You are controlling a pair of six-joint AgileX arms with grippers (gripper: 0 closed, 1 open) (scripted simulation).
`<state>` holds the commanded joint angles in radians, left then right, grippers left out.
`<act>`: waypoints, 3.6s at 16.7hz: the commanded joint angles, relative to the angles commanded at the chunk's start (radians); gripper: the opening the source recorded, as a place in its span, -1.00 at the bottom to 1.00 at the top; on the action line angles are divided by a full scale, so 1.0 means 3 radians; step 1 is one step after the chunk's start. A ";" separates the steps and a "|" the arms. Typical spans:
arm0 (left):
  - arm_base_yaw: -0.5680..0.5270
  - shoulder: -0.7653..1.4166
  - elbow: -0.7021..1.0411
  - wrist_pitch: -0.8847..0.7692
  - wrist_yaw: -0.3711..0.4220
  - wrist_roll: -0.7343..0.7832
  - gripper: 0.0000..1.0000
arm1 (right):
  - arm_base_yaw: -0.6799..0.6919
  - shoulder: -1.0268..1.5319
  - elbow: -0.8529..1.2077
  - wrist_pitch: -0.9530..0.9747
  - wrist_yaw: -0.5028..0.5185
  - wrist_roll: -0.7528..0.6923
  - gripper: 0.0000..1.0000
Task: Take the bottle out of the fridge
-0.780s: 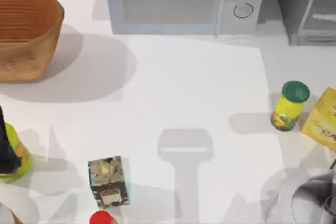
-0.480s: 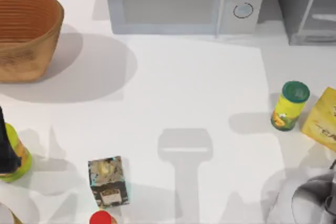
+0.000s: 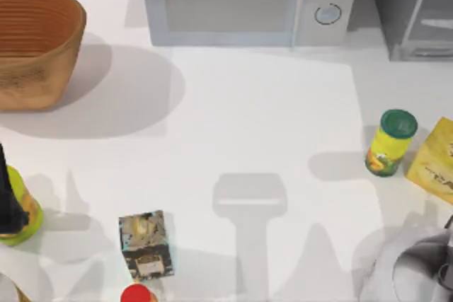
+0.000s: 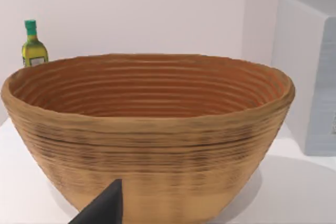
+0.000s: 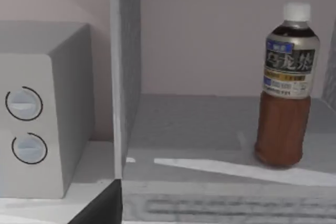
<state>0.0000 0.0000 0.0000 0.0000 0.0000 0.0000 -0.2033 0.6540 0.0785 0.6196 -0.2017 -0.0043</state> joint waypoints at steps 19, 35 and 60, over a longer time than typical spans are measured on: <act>0.0000 0.0000 0.0000 0.0000 0.0000 0.0000 1.00 | -0.1101 0.3798 0.0352 0.3329 -0.1041 0.0074 1.00; 0.0000 0.0000 0.0000 0.0000 0.0000 0.0000 1.00 | -0.0227 0.4544 0.2718 0.2000 -0.0486 0.0078 1.00; 0.0000 0.0000 0.0000 0.0000 0.0000 0.0000 1.00 | -0.0239 0.5453 0.4255 0.1042 -0.0122 0.0022 0.70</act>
<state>0.0000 0.0000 0.0000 0.0000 0.0000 0.0000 -0.2749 2.2900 1.3550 0.9323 -0.2382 0.0023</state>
